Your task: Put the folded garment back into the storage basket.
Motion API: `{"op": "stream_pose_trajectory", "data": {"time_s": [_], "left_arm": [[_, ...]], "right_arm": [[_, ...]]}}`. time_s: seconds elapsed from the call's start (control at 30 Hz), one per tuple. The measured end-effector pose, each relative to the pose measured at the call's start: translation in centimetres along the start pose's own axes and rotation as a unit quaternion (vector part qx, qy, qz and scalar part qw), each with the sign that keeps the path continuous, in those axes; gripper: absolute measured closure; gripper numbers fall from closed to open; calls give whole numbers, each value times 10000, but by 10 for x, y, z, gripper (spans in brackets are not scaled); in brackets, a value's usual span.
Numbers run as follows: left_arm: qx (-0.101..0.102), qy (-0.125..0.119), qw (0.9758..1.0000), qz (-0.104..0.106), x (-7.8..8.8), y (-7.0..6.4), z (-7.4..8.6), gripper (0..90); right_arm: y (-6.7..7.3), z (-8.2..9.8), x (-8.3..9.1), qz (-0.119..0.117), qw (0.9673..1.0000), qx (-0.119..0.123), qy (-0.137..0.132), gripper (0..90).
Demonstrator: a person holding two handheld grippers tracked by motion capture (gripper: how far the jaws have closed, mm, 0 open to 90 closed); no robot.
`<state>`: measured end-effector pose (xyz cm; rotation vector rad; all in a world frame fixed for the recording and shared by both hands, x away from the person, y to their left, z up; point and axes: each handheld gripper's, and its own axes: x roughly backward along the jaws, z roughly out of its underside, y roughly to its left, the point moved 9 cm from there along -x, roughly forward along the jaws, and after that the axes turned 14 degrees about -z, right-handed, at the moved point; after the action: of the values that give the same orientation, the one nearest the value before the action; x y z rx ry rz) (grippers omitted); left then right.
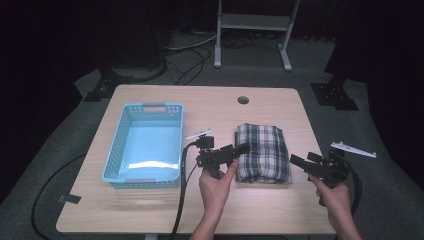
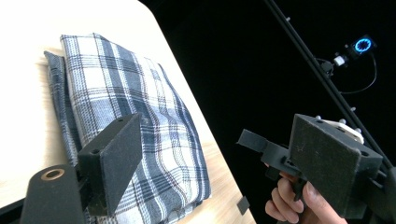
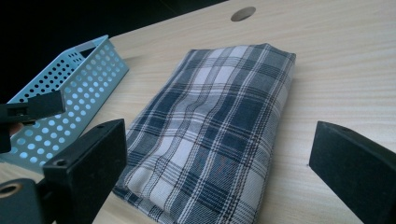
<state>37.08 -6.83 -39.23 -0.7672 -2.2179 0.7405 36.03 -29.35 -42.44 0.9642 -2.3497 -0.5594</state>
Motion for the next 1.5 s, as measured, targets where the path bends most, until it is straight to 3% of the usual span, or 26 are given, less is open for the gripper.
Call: {"op": "stream_pose_trajectory", "data": {"time_s": [0.37,0.53,0.7,0.93,1.13,1.3,1.5], "left_arm": [[8,152,9998,-154,-16,-1,-3,168],[-25,306,9991,-288,-23,4,1,168],[77,440,9983,-377,-31,10,3,168],[191,655,9962,-536,-42,21,6,169],[203,839,9931,-794,-51,34,12,169],[295,918,9916,-865,-54,41,15,169],[439,1144,9876,-980,-60,49,22,169]], "right_arm": [[-9,-4,-8,66,9992,-357,156,53],[-8,-10,-14,-59,9988,-451,177,64],[-11,-8,-21,-85,9978,-573,318,63],[-17,-3,-30,-96,9957,-758,527,64],[-25,2,-36,-16,9936,-858,728,64],[-31,6,-41,21,9918,-951,850,65],[-37,11,-45,49,9895,-1081,963,69]]}}
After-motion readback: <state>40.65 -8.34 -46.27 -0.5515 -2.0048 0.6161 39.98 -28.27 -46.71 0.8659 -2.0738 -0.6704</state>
